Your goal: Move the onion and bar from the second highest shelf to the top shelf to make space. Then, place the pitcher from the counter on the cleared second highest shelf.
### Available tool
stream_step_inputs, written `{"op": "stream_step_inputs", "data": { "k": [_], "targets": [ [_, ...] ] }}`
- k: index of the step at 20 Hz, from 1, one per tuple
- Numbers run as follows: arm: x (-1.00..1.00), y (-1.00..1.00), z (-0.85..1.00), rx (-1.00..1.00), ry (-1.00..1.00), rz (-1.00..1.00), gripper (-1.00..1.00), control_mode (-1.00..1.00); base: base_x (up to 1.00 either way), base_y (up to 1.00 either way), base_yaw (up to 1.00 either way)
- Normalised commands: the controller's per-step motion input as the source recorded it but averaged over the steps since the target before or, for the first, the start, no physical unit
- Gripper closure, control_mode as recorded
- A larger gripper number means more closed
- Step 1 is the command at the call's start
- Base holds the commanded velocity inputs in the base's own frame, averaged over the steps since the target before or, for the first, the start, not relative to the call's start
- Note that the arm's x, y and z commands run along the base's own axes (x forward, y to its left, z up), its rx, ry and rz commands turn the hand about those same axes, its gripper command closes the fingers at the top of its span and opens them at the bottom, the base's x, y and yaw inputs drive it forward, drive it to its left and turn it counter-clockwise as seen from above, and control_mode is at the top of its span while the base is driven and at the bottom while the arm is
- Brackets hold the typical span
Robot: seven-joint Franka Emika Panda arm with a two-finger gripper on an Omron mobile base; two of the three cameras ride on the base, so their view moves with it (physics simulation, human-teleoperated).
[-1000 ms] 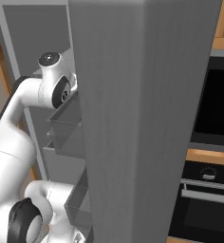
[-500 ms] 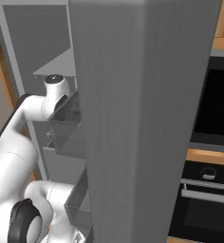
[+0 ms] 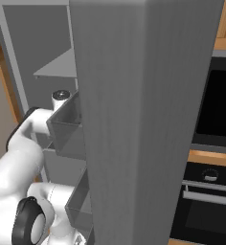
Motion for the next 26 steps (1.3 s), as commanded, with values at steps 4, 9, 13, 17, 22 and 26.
{"op": "stream_step_inputs", "data": {
  "k": [4,9,13,17,22,26],
  "targets": [
    [0.43,0.00,-0.14,0.00,-0.01,0.07,-1.00,-1.00,0.00,0.00,0.00],
    [0.60,0.00,-0.24,0.00,0.00,0.04,-1.00,-1.00,0.00,0.00,0.00],
    [0.59,0.01,-0.21,0.00,0.00,0.03,-1.00,-1.00,0.00,0.00,0.00],
    [0.61,0.11,-0.19,0.00,0.00,0.03,-1.00,-1.00,0.00,0.00,0.00],
    [0.54,0.28,-0.21,0.00,0.00,0.04,-1.00,-1.00,0.00,0.00,0.00],
    [0.47,0.08,-0.22,0.00,0.00,0.01,-1.00,-1.00,0.00,0.00,0.00]
  ]
}}
